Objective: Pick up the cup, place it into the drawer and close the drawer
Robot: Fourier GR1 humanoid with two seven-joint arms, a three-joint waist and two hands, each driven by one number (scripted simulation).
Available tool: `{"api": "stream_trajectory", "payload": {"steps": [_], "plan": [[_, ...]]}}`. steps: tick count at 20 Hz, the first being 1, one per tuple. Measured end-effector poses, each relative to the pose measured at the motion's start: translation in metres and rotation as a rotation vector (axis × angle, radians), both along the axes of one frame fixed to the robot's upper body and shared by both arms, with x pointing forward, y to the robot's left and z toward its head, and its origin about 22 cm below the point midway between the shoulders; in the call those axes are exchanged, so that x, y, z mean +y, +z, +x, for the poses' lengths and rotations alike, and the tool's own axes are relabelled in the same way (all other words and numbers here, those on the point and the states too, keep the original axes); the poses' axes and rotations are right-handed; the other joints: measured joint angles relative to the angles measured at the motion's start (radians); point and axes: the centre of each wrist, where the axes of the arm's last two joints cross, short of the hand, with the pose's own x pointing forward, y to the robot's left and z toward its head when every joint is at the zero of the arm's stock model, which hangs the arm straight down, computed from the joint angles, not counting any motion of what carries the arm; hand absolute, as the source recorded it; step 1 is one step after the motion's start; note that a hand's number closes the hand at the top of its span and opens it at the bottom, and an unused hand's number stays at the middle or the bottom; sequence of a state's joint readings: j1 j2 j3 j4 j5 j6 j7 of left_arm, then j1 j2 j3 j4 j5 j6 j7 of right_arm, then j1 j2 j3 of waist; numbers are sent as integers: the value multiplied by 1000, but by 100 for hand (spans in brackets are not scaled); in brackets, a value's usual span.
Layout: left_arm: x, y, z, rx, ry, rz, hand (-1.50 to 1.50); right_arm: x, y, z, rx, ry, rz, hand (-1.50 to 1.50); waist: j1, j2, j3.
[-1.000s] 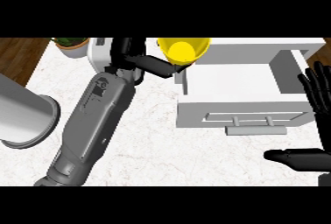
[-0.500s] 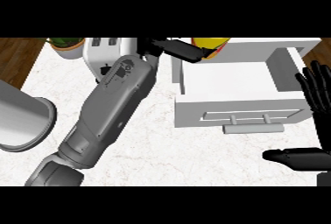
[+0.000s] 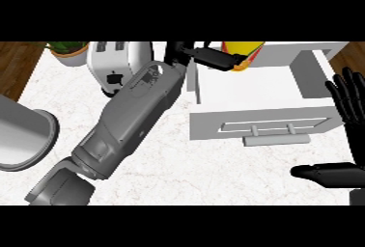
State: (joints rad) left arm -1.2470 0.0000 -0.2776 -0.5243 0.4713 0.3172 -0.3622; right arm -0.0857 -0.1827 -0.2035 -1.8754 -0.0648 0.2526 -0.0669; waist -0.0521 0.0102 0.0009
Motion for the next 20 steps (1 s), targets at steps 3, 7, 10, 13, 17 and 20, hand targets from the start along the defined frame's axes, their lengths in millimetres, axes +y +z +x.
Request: {"api": "stream_trajectory", "payload": {"steps": [3, 7, 10, 13, 17, 20], "plan": [[-3, -10, -1, 16, 22, 43, 150, 1, 4, 4, -4, 9, -1, -150, -10, 2, 0], [-5, -21, -3, 41, 32, 134, -150, 6, 2, 5, -3, 15, -4, -150, -16, 4, 0], [-8, -28, -7, 57, 21, 179, -150, 5, 8, 8, -10, 20, -6, -150, -24, 5, 0], [-12, -31, -9, 76, 23, 240, -150, 12, 10, 9, -11, 28, -3, -150, -31, 6, 0], [-13, -37, -12, 76, 48, 307, -150, 8, 8, 9, -8, 33, -8, -150, -37, 9, 1], [-15, -40, -14, 52, 67, 299, -150, 6, 7, 10, -19, 47, 7, -150, -38, 9, 0]]}}
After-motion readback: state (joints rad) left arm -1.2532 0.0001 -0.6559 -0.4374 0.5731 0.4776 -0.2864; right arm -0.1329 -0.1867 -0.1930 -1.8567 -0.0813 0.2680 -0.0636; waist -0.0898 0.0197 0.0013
